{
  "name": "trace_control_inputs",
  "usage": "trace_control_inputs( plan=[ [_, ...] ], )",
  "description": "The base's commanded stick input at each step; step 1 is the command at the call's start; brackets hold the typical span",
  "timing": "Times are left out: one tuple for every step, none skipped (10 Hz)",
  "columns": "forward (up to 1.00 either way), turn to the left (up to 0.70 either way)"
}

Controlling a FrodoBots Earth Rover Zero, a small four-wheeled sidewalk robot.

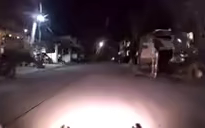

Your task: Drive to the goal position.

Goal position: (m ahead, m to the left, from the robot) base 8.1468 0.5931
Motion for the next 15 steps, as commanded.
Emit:
trace_control_inputs(
  plan=[
    [0.85, 0.0],
    [0.85, 0.0],
    [0.85, 0.0],
    [0.85, 0.0],
    [0.85, 0.0],
    [0.85, 0.0],
    [0.85, 0.0],
    [0.85, 0.0],
    [0.85, 0.0],
    [0.85, 0.0],
    [0.85, 0.0],
    [0.85, 0.0],
    [0.85, 0.0],
    [0.85, 0.0],
    [0.85, 0.0]
  ],
)
